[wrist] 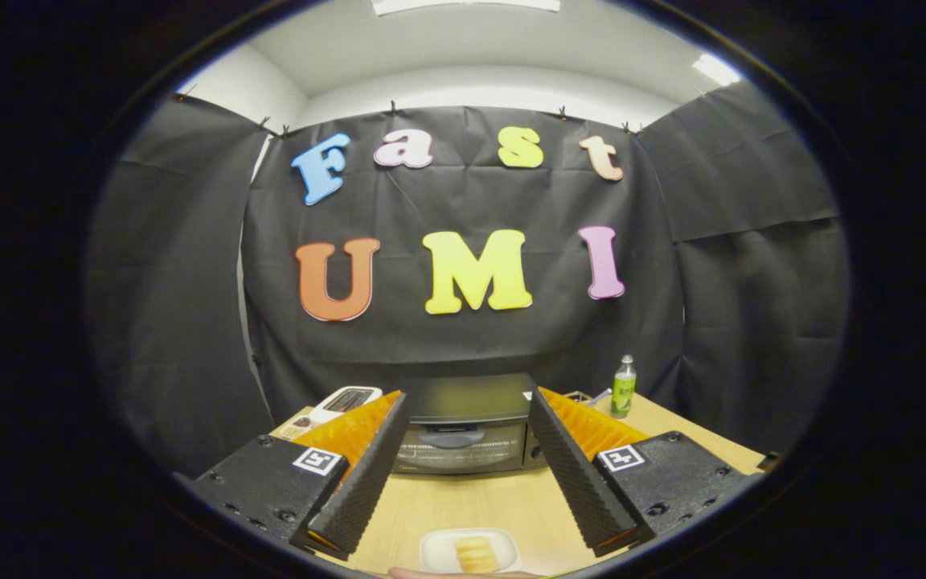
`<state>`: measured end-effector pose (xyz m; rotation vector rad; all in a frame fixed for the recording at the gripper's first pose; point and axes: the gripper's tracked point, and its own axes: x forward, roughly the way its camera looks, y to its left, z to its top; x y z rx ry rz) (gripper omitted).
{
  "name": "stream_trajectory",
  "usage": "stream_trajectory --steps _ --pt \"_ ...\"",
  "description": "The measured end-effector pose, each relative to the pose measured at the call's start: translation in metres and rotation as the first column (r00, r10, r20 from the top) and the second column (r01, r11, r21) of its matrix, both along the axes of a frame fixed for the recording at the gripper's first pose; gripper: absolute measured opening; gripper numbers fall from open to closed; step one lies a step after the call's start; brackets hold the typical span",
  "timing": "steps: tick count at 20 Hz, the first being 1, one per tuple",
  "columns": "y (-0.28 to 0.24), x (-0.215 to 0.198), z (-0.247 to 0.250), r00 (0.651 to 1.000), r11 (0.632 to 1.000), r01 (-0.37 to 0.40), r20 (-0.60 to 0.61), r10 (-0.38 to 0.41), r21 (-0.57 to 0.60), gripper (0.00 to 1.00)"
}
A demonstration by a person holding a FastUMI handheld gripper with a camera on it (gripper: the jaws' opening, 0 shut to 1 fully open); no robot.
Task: Open the toaster oven, put the food inside, and close the toaster oven door.
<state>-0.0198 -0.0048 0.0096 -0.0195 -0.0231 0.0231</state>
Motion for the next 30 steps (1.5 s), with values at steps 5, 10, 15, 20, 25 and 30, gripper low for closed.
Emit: stream_trajectory --steps 5,10,15,20,25,30 --pt "-0.003 0.001 -0.002 1.000 1.000 0.006 -0.002 -0.006 0.005 1.00" --pt "-0.007 0.005 -0.004 1.000 1.000 0.019 -0.013 -0.019 0.001 1.00" --pt "0.001 0.019 0.016 0.998 0.999 0.012 0.057 -0.010 -0.049 1.00" --pt "0.001 0.065 0.008 0.999 0.998 0.028 0.043 -0.025 -0.057 1.00" --pt "-0.003 0.133 -0.006 0.999 0.999 0.025 0.040 -0.023 -0.042 1.00" --pt "0.012 0.189 -0.044 1.000 0.999 -0.005 -0.019 0.004 -0.047 1.00"
